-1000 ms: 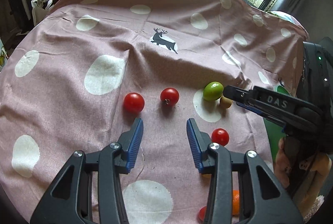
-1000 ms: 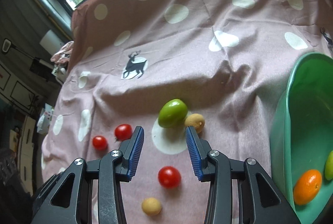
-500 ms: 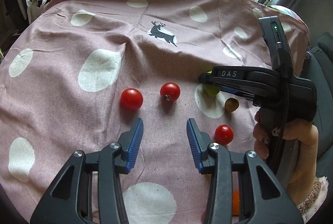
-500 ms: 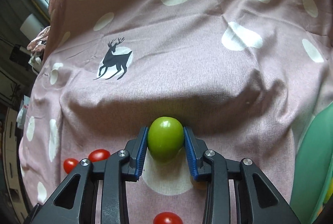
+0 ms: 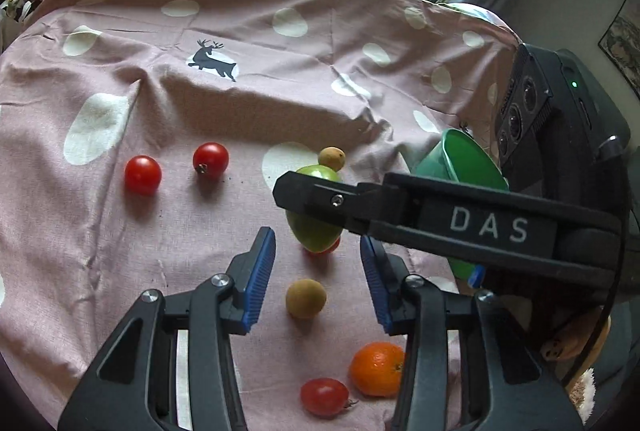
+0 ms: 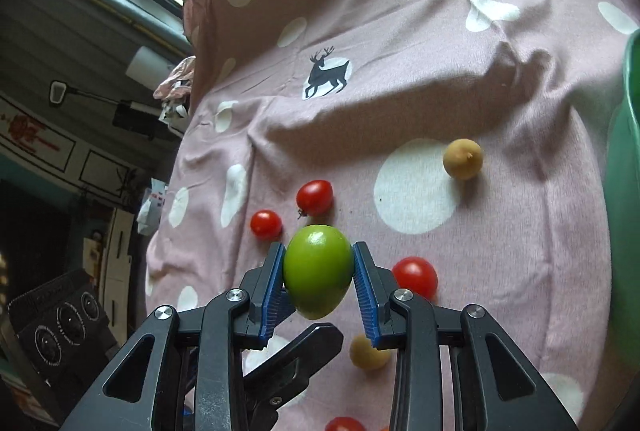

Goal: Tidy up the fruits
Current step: 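Lift the green fruit with the right gripper and carry it toward the bowl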

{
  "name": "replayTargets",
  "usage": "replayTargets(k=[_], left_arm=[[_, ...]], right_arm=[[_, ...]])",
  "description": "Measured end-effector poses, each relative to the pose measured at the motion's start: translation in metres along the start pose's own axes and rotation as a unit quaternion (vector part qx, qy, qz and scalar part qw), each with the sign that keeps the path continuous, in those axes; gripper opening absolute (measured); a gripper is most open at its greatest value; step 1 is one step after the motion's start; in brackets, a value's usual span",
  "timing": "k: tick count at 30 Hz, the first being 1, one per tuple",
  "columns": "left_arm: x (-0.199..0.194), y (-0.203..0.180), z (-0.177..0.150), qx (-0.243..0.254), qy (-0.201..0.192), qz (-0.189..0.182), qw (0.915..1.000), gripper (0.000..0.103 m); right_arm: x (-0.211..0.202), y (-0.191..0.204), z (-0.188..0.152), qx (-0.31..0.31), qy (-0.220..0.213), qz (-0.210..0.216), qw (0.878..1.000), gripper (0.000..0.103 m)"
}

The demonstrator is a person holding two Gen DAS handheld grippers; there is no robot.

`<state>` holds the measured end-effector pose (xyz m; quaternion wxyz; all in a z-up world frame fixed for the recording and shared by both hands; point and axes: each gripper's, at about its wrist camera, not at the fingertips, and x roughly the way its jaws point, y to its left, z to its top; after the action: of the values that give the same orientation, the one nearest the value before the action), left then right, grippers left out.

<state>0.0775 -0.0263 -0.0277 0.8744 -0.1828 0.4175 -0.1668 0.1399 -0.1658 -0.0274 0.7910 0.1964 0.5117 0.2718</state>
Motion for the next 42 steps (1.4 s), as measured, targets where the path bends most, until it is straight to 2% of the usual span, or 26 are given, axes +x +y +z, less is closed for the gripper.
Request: replayTargets(k=[3,6,8,14,21,27,42], left_arm=[[0.000,-0.009,-0.003,0.017,-0.006,0.016,0.9997,0.042],[0.000,-0.017,-0.007,0.031,0.001,0.002,0.9995,0.040],[-0.001,-0.026,-0.009,0.044,-0.001,-0.007,0.9990,0.033],[-0.009,-0.048,-0.017,0.079,-0.012,-0.016,0.9967,0.034],[-0.027,-0.071,-0.015,0.102,-0.050,-0.013,0.9935,0.034],[-0.032,-0.098,-0.012,0.129,-0.072,-0.010,0.9891,0.034],[-0.002,-0.167,-0.003,0.193,-0.066,-0.036,0.9784,0.034]], right_arm=[[-0.006,-0.002,-0.010,0.011,-0.003,0.014,1.000,0.036],[-0.016,-0.005,-0.018,0.020,-0.019,0.007,1.000,0.036],[-0.024,-0.011,-0.024,0.030,-0.027,0.015,0.999,0.036],[-0.047,-0.013,-0.033,0.026,-0.056,0.013,0.998,0.036],[-0.074,-0.002,-0.034,-0.005,-0.091,0.018,0.996,0.036],[-0.099,-0.009,-0.032,-0.014,-0.121,0.030,0.992,0.036],[-0.155,-0.055,-0.030,0.021,-0.190,0.002,0.982,0.036]])
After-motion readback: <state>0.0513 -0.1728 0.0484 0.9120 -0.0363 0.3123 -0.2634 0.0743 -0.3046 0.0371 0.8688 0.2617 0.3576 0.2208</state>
